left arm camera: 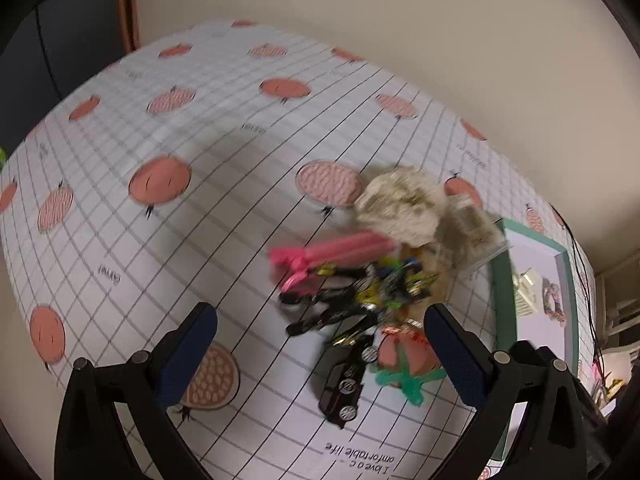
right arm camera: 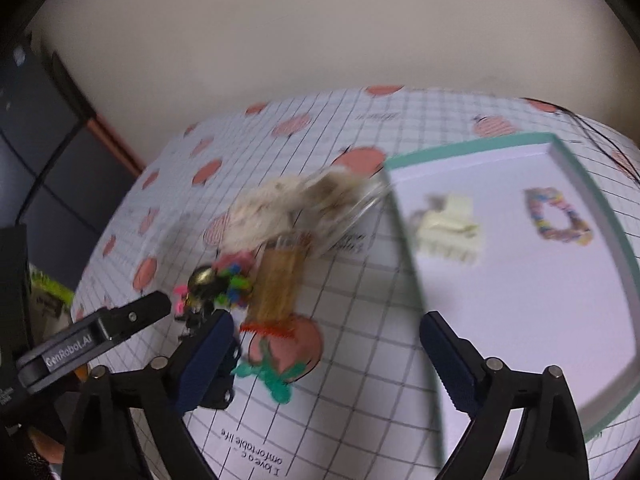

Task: Organize objects
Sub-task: 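Move both tools back to the pile of items, then grasp the black toy car with the left tool while the right tool grasps the green toy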

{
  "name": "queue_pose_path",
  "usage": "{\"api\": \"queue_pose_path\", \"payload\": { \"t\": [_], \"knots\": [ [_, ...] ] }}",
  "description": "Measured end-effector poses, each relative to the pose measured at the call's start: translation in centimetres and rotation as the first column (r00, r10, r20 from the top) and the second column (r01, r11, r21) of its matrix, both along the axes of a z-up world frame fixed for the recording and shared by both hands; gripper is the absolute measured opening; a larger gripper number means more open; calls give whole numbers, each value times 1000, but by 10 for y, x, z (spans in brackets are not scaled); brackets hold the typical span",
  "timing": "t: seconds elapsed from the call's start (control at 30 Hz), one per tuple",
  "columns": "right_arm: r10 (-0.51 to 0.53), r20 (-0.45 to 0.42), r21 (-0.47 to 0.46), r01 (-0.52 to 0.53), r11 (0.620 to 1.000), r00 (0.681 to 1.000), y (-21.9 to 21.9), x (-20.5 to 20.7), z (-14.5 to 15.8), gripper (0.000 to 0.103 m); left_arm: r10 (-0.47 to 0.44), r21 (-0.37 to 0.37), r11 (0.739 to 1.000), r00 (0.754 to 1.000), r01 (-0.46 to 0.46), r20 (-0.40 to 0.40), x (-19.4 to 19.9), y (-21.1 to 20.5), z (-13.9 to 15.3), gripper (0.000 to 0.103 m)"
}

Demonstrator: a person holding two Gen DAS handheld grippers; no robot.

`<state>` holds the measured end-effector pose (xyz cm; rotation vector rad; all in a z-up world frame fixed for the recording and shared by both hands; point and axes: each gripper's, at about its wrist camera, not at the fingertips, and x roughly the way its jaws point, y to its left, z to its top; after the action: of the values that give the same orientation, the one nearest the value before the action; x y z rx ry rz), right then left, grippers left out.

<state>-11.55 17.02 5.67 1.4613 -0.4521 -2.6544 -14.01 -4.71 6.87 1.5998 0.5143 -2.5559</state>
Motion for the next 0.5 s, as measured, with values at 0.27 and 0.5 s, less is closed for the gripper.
{"api": "queue_pose_path", "payload": {
  "t": [0.27,0.5],
  "knots": [
    [138,118,76,-148,986,983,-40,-1,-21,89,-26,-37,999,994,30,102,1,5,-19,103],
    [187,195,114,-211,971,963,-51,-1,-38,86,-53,-29,998,986,58,160,0,12,-33,102]
  ]
}}
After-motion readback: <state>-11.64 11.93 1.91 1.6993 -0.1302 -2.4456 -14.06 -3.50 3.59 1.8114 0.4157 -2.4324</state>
